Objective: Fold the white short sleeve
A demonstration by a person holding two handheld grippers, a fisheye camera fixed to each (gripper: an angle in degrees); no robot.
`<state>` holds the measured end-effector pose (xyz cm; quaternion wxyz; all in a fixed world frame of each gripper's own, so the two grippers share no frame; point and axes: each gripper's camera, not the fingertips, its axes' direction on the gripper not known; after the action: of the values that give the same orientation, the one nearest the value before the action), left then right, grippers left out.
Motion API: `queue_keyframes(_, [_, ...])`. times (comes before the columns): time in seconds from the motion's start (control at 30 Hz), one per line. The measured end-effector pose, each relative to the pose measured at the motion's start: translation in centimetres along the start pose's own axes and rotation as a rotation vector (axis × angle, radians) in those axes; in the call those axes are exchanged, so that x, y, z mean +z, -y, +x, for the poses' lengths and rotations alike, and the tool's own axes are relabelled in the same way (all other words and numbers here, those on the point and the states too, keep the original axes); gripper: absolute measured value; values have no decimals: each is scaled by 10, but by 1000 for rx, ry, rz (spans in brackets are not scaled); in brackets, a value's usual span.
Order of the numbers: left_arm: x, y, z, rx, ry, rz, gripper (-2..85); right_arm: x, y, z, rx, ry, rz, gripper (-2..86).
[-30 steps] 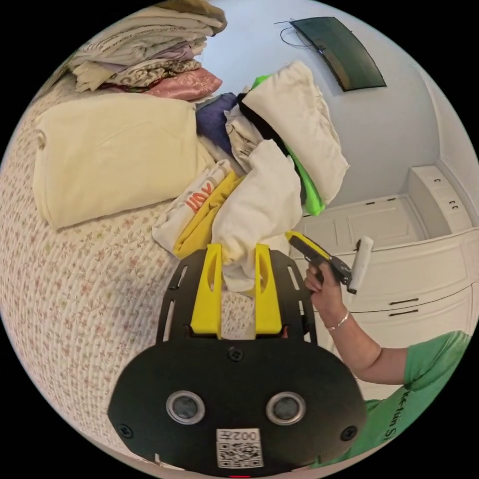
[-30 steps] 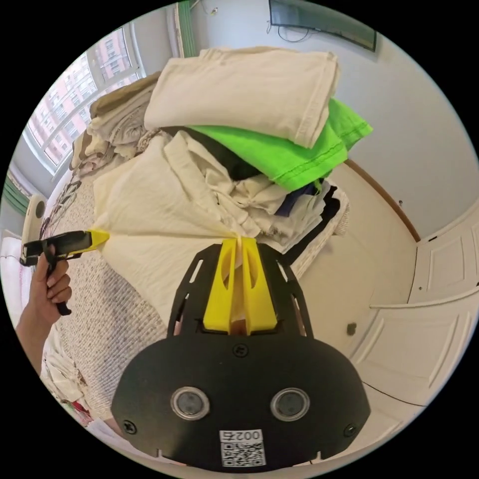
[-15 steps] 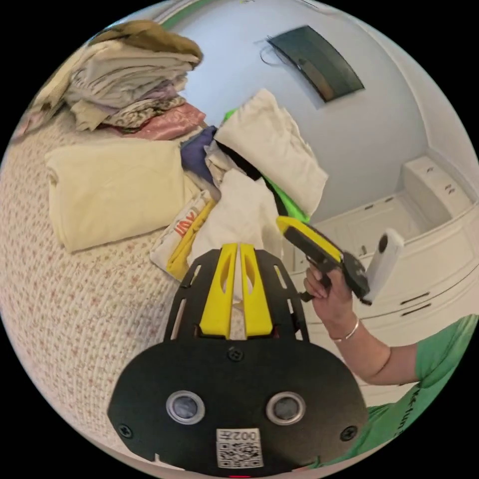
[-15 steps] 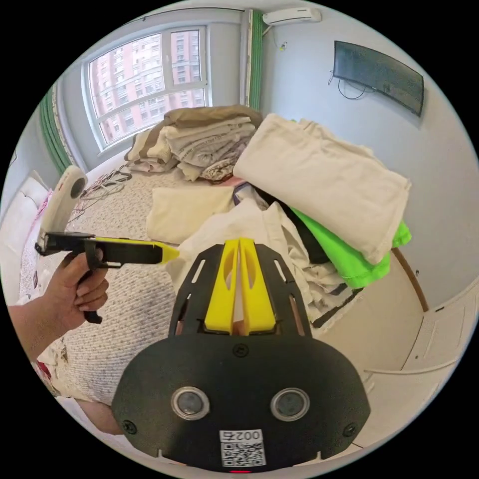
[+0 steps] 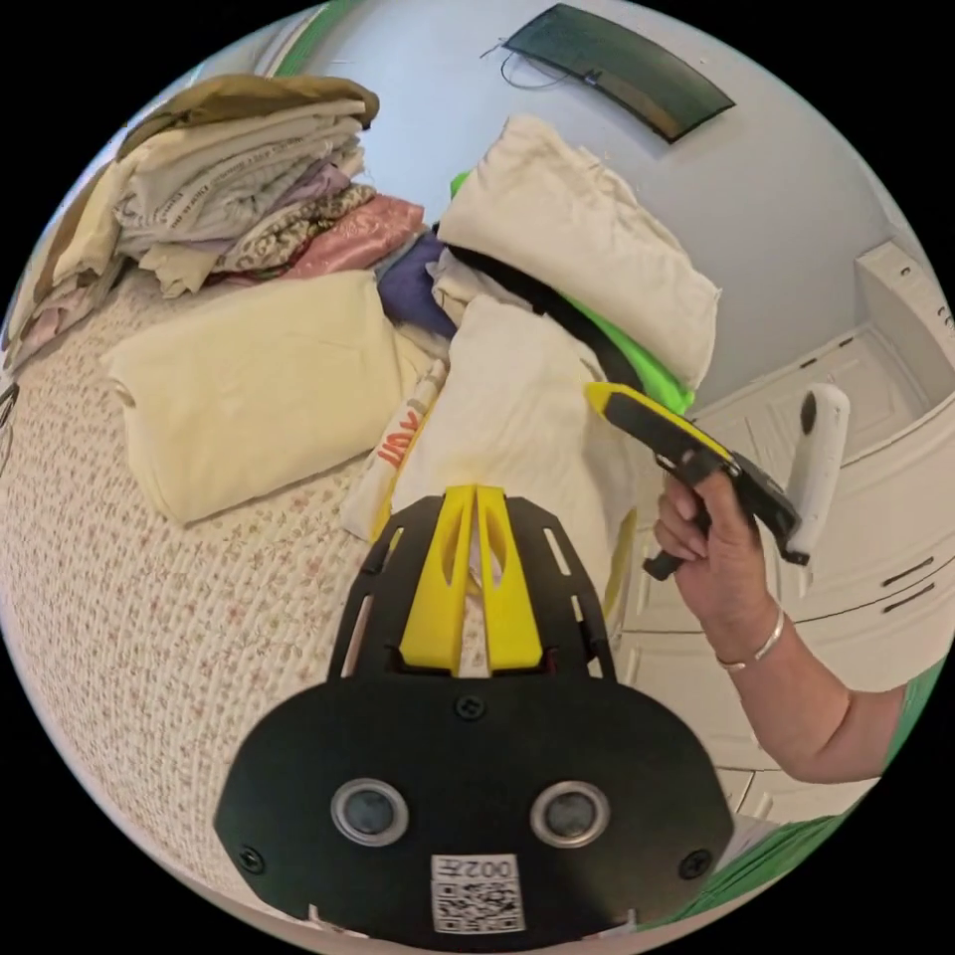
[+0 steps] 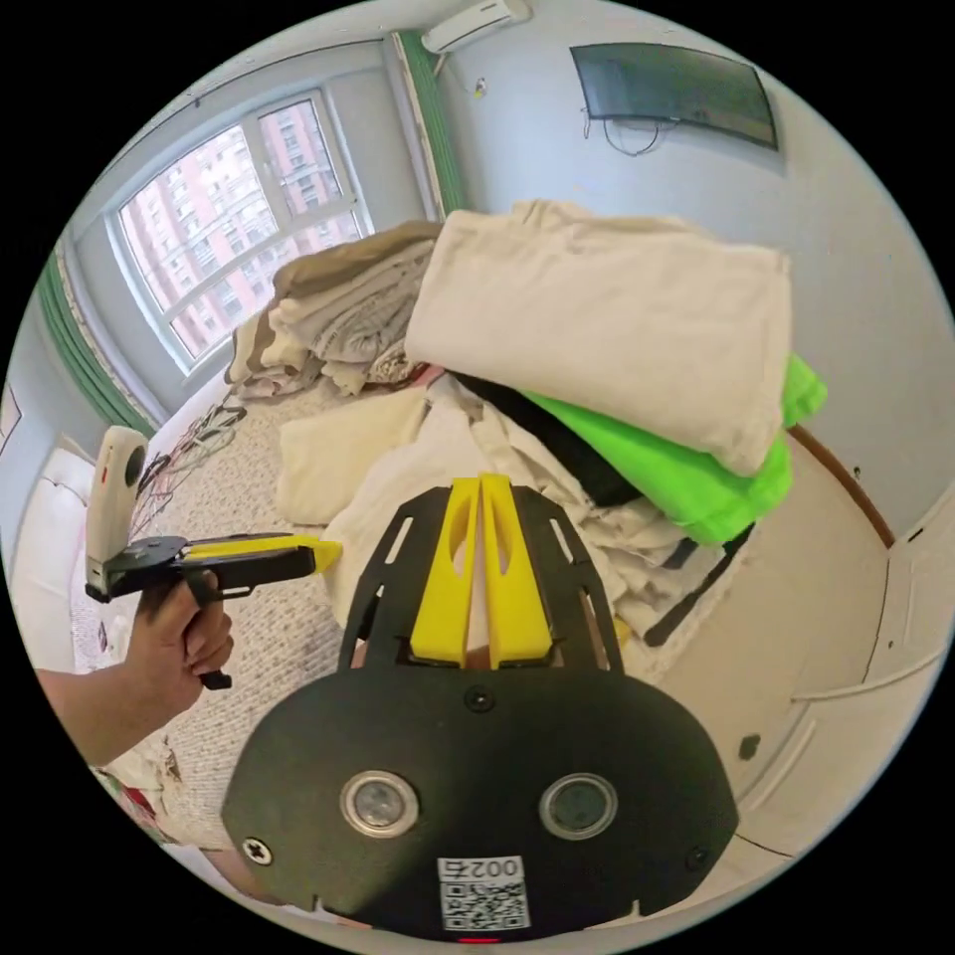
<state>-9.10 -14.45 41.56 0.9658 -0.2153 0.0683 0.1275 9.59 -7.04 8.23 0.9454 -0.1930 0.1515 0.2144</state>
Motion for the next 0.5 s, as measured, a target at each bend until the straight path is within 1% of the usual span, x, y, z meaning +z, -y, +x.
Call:
queue_keyframes(0.07, [-23,-12,9,-15,5,64,-9,-16,-11,-15,-28,-42,0,-8])
queue_keyframes(0.13, [-28,-16,21,12,26,71,-9,-21,-23,-31,-57,-57,-26,-8])
queue_keyframes(0.2, [-21,-16,32,52,75,21,-9,-13,-37,-57,-123,-63,-87,-8])
queue_keyframes(0.27, [-3,-14,33,49,136,-81,-9,0,-45,-72,-143,-96,-144,-8])
queue_keyframes(0.3, [1,-14,30,41,141,-101,-9,12,-49,-77,-150,-101,-189,-8])
queue_keyframes(0.33, [2,-15,23,14,119,-117,-9,21,-51,-77,-144,-99,-234,-8])
queue_keyframes(0.37, [-4,-15,15,-25,64,-113,-9,37,-51,-75,-102,-101,-334,-8])
queue_keyframes(0.43, [-24,-18,8,-74,-17,-87,-9,35,-48,-73,-32,-78,-314,-8])
queue_keyframes(0.5, [-56,-28,9,-79,-10,-17,-9,16,-43,-84,-20,-143,-237,-8])
